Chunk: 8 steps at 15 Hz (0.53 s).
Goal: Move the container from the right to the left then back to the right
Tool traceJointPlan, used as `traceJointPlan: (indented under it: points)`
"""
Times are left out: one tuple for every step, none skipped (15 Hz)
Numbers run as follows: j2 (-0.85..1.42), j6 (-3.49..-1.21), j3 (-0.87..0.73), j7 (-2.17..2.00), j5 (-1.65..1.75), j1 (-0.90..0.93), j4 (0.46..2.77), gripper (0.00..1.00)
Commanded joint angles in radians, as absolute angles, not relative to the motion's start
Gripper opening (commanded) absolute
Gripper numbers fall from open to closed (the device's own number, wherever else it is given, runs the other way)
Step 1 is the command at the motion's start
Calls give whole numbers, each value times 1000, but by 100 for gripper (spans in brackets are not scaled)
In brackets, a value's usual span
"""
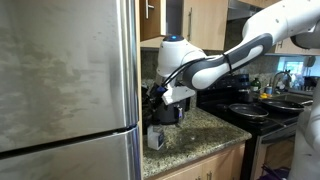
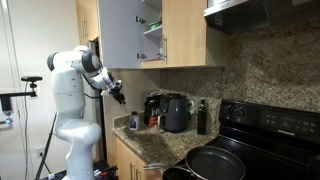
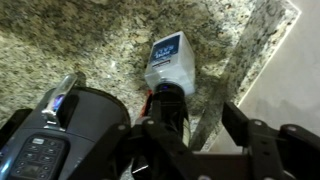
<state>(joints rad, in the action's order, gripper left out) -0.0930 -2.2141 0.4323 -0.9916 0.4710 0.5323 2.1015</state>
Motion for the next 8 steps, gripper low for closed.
traceJointPlan:
  points:
    - [-103, -2175, 470, -1017, 477, 490, 2099, 70]
    - [-105, -2151, 471, -1034, 484, 483, 2099, 78]
    - [-102, -2146, 469, -1041, 488, 476, 2100, 85]
    - [-99, -2146, 467, -1042, 491, 472, 2100, 100]
    - [-68, -2166, 456, -1043, 487, 459, 2089, 97]
    - [-62, -2203, 446, -1052, 480, 448, 2093, 100]
    - [-54, -2242, 438, -1054, 477, 437, 2094, 100]
    - [-43, -2278, 433, -1058, 484, 426, 2094, 100]
